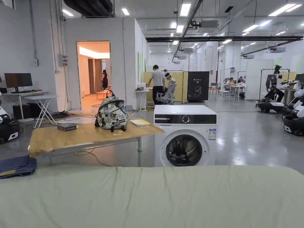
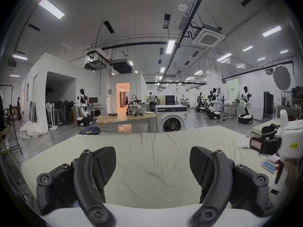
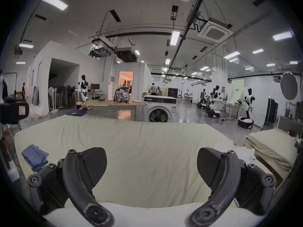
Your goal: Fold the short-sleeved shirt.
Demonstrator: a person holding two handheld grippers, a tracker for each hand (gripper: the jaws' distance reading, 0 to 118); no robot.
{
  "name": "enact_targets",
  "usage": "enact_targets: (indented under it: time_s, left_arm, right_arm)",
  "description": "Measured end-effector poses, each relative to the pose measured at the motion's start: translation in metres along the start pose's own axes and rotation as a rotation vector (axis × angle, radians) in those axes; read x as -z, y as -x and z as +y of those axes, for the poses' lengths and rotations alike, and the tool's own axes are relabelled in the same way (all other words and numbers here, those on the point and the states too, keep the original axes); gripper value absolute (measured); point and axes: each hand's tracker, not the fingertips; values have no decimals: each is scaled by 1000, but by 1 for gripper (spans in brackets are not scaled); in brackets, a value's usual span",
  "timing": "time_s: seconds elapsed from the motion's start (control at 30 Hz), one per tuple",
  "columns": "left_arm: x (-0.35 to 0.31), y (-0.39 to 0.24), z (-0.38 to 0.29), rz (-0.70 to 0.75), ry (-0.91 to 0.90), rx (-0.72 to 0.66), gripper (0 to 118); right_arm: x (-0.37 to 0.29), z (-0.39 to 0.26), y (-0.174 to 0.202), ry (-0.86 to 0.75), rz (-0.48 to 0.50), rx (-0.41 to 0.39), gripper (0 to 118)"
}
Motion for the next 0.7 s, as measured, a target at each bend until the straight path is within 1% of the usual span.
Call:
enact_targets:
  time_s: [0.07, 0.2, 0.33, 0.4, 0.47, 0.53, 0.6, 0.7]
  left_arm:
    - [0, 2, 0, 5, 2, -3, 94]
    - [-1, 6, 0, 12, 7, -25, 94]
    - [-3, 8, 0, 15, 7, -30, 94]
    - [-4, 9, 1, 18, 8, -30, 94]
    - [-5, 9, 2, 21, 7, -34, 94]
    - [-5, 11, 3, 17, 7, -58, 94]
    - [-5, 14, 5, -8, 25, -101, 94]
    - [-9, 17, 8, -21, 7, -153, 94]
  right_arm:
    - [-2, 1, -5, -4, 2, 30, 112]
    - [2, 3, -11, 54, -4, 80, 112]
    - [1, 1, -19, 69, 17, 166, 112]
    - [0, 2, -23, 61, 54, 206, 112]
    - [-1, 6, -22, 61, 34, 243, 112]
    - [-2, 12, -21, 84, -22, 302, 112]
    - [-1, 17, -22, 122, -18, 336, 112]
    - [-3, 18, -26, 117, 13, 368, 112]
